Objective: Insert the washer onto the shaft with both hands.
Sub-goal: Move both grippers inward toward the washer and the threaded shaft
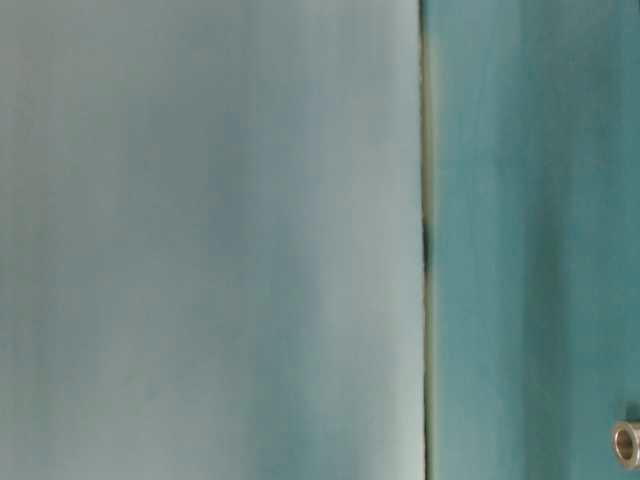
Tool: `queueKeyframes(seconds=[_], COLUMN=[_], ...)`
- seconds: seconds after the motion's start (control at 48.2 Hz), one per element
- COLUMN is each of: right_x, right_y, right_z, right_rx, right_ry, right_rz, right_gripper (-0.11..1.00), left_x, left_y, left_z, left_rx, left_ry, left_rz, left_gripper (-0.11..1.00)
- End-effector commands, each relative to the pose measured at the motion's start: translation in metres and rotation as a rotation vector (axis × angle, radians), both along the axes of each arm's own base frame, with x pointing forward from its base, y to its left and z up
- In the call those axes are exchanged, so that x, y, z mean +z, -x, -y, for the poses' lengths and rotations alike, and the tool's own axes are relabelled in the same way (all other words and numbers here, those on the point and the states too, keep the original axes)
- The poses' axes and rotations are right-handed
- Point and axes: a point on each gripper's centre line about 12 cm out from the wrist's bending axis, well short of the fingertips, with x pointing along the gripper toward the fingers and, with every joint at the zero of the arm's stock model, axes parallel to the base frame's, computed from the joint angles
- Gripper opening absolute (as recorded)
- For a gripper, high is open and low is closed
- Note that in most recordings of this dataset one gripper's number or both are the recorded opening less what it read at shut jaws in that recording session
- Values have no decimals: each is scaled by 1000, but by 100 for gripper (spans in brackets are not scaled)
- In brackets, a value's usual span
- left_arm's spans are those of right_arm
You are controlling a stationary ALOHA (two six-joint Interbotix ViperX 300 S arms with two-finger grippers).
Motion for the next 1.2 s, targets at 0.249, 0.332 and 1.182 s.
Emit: queueKeyframes(seconds=[0.249, 0.332, 1.182], right_x=[9, 5, -82], right_y=[-11, -14, -78], right_z=[-1, -2, -6], right_rx=[6, 4, -45], right_ry=[-133, -163, -180], right_rz=[-154, -234, -960], right_gripper=[-8, -8, -8], left_x=[18, 14, -49], left_y=[-16, -21, -98], left_z=[3, 3, 8], left_rx=[-16, -15, -18], left_ry=[6, 7, -17], left_rz=[-130, -186, -840], left_gripper=[2, 2, 2])
